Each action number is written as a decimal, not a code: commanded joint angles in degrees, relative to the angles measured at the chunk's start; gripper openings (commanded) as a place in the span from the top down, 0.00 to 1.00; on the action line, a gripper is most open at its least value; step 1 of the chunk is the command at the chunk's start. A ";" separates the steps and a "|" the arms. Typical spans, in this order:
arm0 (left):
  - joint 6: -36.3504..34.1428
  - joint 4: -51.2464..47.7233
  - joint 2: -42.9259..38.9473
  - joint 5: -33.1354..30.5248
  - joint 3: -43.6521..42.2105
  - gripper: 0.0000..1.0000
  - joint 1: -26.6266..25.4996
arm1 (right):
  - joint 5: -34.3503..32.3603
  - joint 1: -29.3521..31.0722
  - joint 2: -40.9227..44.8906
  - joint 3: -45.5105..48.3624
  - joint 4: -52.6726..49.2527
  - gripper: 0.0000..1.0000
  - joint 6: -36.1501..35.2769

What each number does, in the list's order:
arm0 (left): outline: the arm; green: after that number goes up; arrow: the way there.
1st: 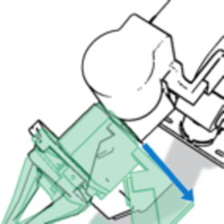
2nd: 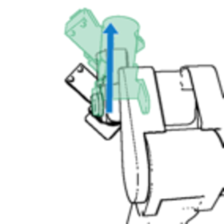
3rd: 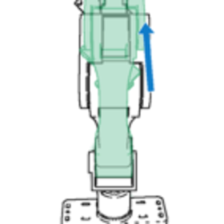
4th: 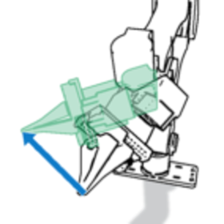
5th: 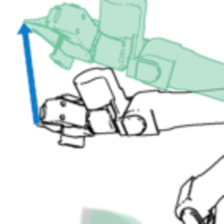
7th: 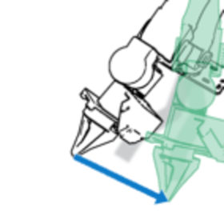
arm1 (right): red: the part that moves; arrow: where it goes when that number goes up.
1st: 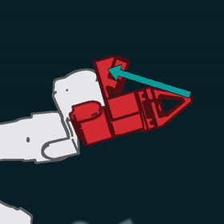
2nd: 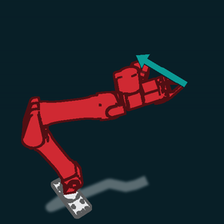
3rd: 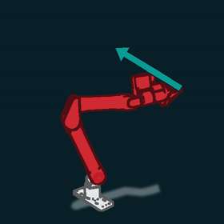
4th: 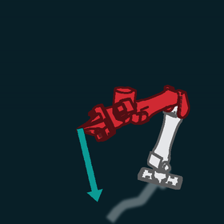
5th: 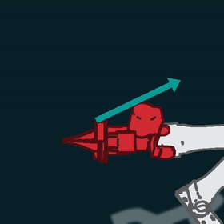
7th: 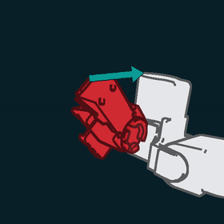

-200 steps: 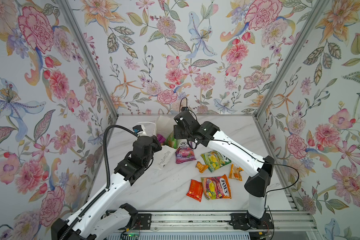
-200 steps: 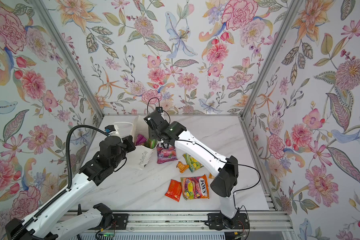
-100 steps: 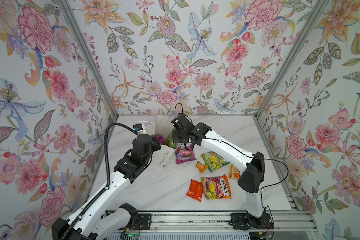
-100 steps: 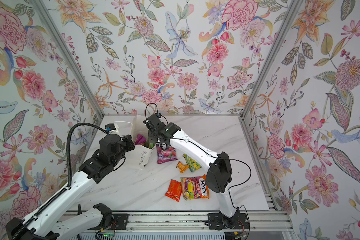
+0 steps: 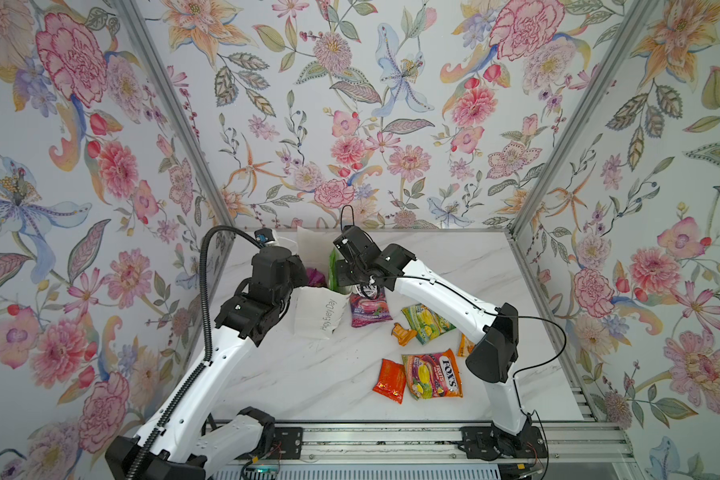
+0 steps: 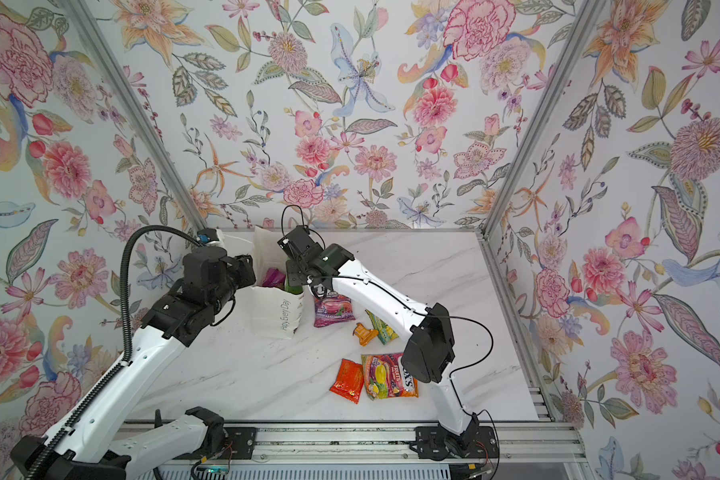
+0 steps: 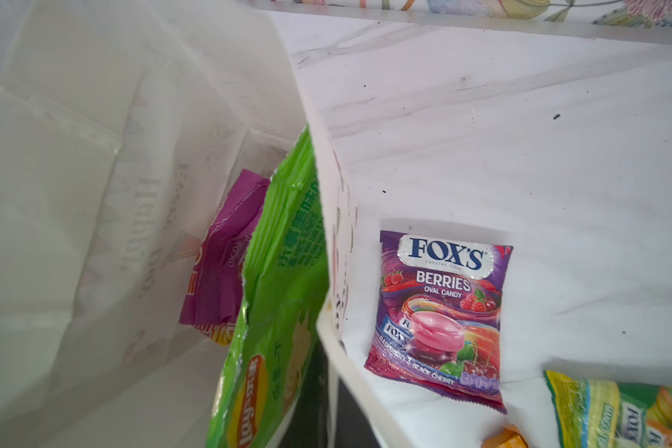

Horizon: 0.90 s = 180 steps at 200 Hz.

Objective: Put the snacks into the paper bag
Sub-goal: 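Open the right gripper and raise it out of the paper bag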

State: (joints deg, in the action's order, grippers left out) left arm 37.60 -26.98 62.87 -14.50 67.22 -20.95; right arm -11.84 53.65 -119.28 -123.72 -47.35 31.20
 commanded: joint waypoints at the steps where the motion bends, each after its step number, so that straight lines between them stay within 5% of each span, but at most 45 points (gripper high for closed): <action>1: -3.42 -7.43 1.25 -2.60 4.14 0.41 2.54 | -2.66 0.46 -0.53 -3.55 0.55 0.98 -2.66; 32: -5.20 -10.39 3.83 -2.66 7.18 0.23 4.49 | -3.17 1.25 -1.34 -5.51 0.60 0.98 -4.43; 98: -6.05 -9.49 12.49 4.37 11.35 0.20 5.29 | -4.06 2.69 -1.84 -6.51 0.61 0.98 -6.03; 128: -5.74 -8.83 14.47 5.25 10.39 0.28 5.26 | -4.60 3.01 -1.68 -6.85 0.61 0.98 -6.56; 180: -4.22 -5.61 12.26 8.67 6.86 0.72 5.25 | -5.30 2.62 -2.06 -7.21 0.62 1.00 -6.90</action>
State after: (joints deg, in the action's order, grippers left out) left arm 32.95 -34.22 77.08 -8.86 76.05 -16.12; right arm -14.85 56.36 -120.79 -128.18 -48.73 25.65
